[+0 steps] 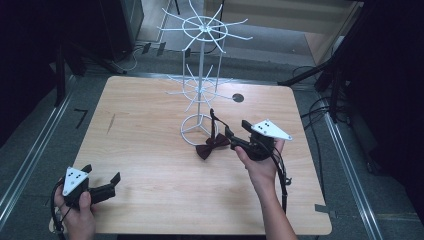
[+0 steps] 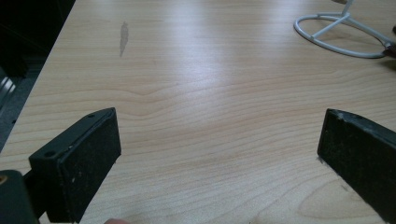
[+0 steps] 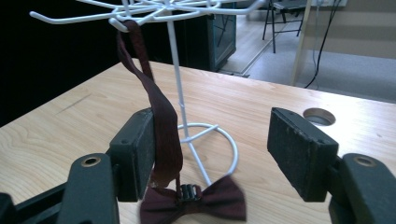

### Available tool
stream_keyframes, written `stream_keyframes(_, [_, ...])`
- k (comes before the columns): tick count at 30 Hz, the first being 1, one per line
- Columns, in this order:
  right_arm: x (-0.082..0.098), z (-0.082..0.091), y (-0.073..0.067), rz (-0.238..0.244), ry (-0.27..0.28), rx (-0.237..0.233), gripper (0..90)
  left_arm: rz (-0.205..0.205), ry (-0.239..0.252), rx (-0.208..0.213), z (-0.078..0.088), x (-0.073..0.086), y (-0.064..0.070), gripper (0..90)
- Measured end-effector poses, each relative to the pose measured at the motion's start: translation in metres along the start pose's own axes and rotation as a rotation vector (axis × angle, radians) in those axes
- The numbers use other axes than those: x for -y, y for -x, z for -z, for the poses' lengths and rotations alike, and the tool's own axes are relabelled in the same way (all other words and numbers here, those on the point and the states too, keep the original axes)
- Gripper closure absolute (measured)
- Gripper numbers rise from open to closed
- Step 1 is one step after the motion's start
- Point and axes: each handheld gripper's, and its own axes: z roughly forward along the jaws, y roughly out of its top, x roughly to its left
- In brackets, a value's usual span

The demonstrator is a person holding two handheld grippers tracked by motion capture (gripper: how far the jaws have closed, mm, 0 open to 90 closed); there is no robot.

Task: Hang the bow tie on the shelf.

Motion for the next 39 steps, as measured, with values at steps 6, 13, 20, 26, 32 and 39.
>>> stream_keyframes(6, [0.007, 0.012, 0.011, -0.002, -0.003, 0.022, 32.8, 0.0, 0.001, 0.001, 0.0, 0.0, 0.0, 0.0])
stream_keyframes(13, [0.015, 0.028, 0.025, -0.026, 0.005, 0.048, 32.3, -0.002, 0.002, 0.002, 0.0, 0.0, 0.0, 0.0])
stream_keyframes(20, [0.027, 0.047, 0.043, -0.041, 0.003, 0.088, 32.2, -0.003, 0.002, 0.0, 0.0, 0.0, 0.0, 0.0])
stream_keyframes(26, [0.037, 0.062, 0.057, -0.067, 0.001, 0.112, 32.2, -0.004, 0.003, -0.001, 0.0, 0.0, 0.001, 0.0])
stream_keyframes(32, [0.048, 0.074, 0.068, -0.085, -0.005, 0.135, 32.0, -0.005, 0.007, -0.003, 0.001, 0.0, 0.001, 0.0])
stream_keyframes(39, [0.059, 0.089, 0.08, -0.1, -0.005, 0.162, 31.8, -0.008, 0.004, -0.005, 0.0, 0.0, 0.001, 0.0])
